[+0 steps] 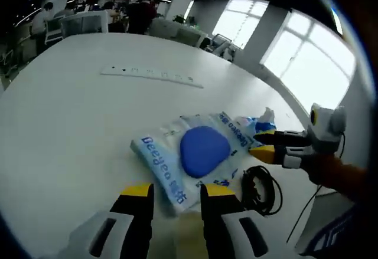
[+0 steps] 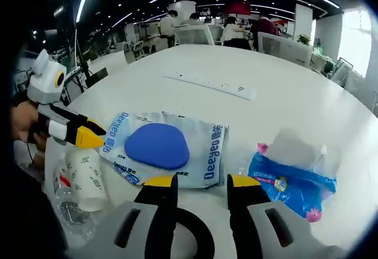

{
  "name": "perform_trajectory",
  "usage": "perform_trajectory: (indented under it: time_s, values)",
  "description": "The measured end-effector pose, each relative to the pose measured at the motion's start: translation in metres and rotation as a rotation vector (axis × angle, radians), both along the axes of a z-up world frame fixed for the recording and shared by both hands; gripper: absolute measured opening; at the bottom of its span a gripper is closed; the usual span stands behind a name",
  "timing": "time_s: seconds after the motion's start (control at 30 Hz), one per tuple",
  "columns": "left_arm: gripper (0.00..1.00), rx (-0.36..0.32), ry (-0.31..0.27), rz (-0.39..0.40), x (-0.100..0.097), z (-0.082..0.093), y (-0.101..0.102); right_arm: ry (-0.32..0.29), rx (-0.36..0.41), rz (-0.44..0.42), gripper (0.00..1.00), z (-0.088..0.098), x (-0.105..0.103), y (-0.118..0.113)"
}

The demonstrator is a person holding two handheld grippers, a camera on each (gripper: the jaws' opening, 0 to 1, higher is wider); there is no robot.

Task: Arrange the tabletop items into an orderly group along one side of the table until the central work area is clear of visible clutter.

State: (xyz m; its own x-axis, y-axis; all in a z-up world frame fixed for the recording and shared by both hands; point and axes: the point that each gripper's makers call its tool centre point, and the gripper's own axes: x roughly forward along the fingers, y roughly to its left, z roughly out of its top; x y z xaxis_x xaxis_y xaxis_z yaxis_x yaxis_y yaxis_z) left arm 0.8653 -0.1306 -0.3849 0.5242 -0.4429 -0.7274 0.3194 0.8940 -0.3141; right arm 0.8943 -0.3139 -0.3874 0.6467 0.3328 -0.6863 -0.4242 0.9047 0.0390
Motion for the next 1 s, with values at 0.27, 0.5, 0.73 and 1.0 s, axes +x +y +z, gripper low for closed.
perform_trajectory:
  time_s: [0.27,0.5,0.73,1.0]
  values:
    - [0.18,0.006,0.034,-0.010,0.001,-0.012,-0.001,0.005,-0.003,-0.031,0.20,-0.002,0.001,-0.004]
    - [0.15,0.016,0.048,-0.003,0.002,-0.017,0.004,0.009,-0.041,-0.031,0.19,-0.011,0.002,-0.003]
    - [0.12,0.028,0.065,-0.007,0.002,-0.024,0.004,0.021,-0.042,-0.065,0.10,-0.013,0.005,-0.005]
    - [0.07,0.023,0.075,-0.014,0.003,-0.027,0.002,0.025,-0.038,-0.065,0.00,-0.013,0.005,-0.003]
